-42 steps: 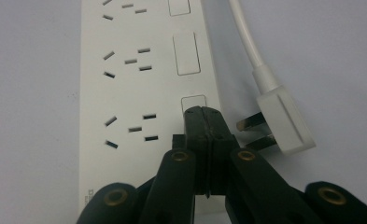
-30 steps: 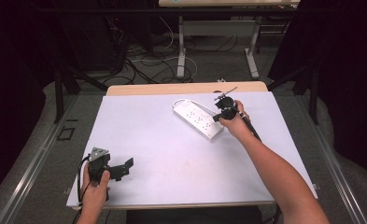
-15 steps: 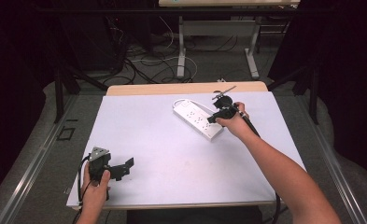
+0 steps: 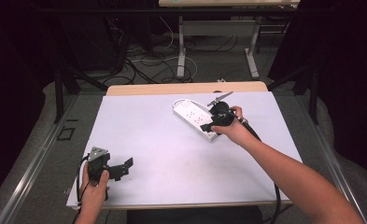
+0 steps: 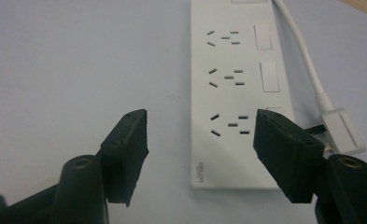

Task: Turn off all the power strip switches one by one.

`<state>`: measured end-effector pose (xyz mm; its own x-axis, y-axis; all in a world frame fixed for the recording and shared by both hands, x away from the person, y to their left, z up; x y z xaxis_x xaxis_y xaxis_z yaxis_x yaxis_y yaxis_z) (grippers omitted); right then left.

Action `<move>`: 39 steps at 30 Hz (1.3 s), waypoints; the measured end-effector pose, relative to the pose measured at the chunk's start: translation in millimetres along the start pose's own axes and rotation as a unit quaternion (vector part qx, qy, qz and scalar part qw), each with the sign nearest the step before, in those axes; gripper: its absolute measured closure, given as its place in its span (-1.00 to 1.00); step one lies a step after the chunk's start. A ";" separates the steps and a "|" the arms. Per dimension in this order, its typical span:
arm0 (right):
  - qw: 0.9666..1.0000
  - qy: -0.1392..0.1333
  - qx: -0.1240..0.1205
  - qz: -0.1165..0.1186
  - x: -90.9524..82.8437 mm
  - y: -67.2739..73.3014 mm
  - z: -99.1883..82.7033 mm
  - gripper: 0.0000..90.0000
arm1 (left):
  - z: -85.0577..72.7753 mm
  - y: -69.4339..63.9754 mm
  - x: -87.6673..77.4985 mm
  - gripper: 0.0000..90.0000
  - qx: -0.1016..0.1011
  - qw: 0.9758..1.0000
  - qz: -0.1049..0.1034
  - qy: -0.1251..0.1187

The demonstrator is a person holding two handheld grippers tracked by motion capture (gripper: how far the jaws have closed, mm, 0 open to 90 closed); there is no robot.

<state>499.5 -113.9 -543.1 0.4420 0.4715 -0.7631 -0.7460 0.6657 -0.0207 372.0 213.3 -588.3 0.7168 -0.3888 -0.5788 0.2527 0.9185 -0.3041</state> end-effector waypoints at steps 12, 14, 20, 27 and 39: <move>0.999 -0.020 -0.022 0.019 -26.4 31.1 -15.8 -0.91 | -0.2 -1.8 0.0 -0.99 0.005 1.000 -0.001 -0.001; 0.999 -0.015 -0.020 0.024 -30.7 36.2 -22.5 -1.00 | -0.5 -2.3 -0.1 -0.99 0.006 1.000 -0.001 0.000; 0.999 -0.032 -0.026 0.022 -38.9 48.0 -41.7 -1.00 | -0.3 -3.9 -0.4 -0.99 0.007 1.000 -0.003 0.000; 0.999 -0.036 -0.029 0.024 -44.8 57.3 -67.0 -1.00 | -0.8 -4.9 -0.3 -0.99 0.011 1.000 -0.003 0.003; 0.998 -0.057 -0.002 0.007 -62.7 48.6 -107.5 -1.00 | -1.6 -4.8 -0.4 -0.99 0.012 1.000 -0.002 0.005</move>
<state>382.0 -173.2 -565.7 0.4853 0.5439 -0.6846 -0.7543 0.6564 -0.0132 369.4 209.0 -587.8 0.7091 -0.3932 -0.5853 0.2706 0.9183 -0.2890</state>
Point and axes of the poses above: each handheld gripper's, and its own axes: x roughly forward along the jaws, z roughly out of its top, y roughly to its left, the point moved 9 cm from there along x, roughly forward along the jaws, and after that the axes turned 7 degrees about -x, right-handed, at the moved point
